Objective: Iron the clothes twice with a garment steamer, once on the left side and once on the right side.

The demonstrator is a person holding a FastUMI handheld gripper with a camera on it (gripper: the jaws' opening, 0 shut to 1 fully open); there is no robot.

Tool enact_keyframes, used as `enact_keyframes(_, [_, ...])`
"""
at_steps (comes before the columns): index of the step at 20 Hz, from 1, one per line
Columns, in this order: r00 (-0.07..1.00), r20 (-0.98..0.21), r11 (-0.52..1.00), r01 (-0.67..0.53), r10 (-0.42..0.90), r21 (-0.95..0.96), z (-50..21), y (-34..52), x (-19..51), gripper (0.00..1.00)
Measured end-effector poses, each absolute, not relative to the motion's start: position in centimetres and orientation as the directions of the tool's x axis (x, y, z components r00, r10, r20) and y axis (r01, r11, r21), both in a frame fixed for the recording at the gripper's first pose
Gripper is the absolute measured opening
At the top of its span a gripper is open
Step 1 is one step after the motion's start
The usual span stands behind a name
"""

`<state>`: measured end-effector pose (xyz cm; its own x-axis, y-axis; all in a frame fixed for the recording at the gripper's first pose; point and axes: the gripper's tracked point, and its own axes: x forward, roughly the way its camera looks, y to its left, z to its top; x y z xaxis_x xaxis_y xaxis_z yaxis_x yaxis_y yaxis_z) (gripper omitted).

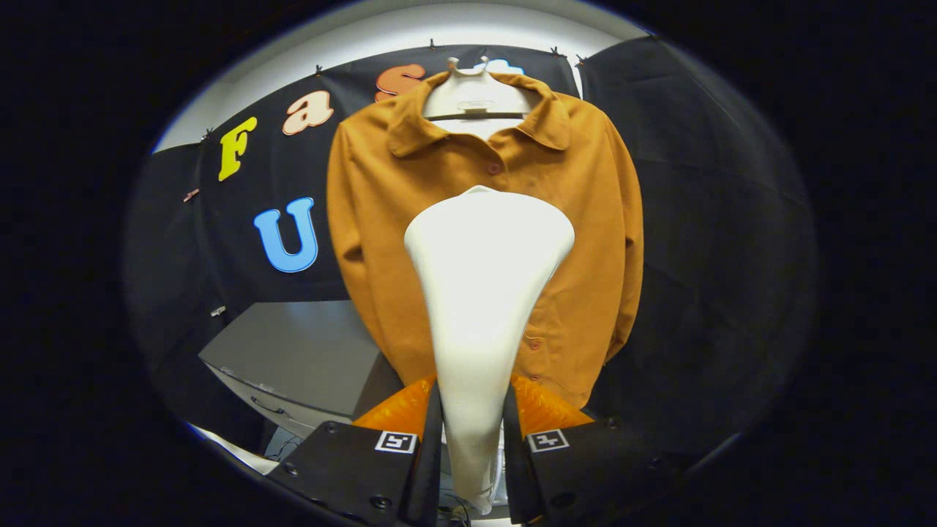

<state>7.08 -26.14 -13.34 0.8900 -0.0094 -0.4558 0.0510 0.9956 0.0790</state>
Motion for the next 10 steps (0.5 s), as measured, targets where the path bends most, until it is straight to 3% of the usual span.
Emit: enact_keyframes(10, [0.946, -0.317, 0.995, -0.035, 0.061, 0.088, -7.3, -8.6, 6.8, 0.40])
